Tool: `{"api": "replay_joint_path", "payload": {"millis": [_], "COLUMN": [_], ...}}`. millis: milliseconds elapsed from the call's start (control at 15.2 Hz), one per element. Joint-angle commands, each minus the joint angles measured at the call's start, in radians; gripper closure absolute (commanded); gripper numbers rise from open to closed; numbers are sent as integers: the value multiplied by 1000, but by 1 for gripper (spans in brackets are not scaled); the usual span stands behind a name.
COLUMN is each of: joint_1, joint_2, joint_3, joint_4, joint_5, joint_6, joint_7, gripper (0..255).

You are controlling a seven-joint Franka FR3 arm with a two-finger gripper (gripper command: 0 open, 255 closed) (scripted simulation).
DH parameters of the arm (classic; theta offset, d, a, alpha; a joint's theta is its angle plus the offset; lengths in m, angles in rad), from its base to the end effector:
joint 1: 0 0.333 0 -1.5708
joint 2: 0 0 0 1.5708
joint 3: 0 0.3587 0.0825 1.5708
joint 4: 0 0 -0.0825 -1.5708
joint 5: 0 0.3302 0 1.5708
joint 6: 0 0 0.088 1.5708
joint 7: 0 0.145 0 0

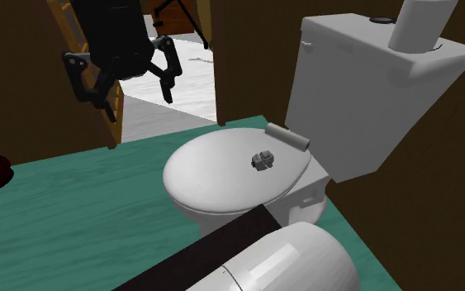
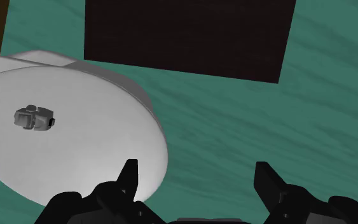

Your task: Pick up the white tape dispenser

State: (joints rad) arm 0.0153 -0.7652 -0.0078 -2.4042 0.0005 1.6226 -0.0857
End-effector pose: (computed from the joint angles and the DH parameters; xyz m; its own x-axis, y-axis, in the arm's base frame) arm 0.2317 0.0011 0.5622 0.9953 0.0953 -0.0158 0.0952 -0.9954 -0.0073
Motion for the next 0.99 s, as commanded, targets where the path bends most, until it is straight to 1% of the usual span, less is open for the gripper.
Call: {"api": "replay_joint_path", "payload": {"millis": [0,462,726,924], "joint_1": [0,-17,-35,-49], "joint_2": [0,-13,21,71], "joint_3": [0,-128,-211,-276], "joint_4": [0,-168,-234,-266], "joint_5": [0,-124,-203,-262], "joint_6": [0,145,247,334], "joint_7": [0,-234,-366,-464], "gripper": [0,0,0,0]}}
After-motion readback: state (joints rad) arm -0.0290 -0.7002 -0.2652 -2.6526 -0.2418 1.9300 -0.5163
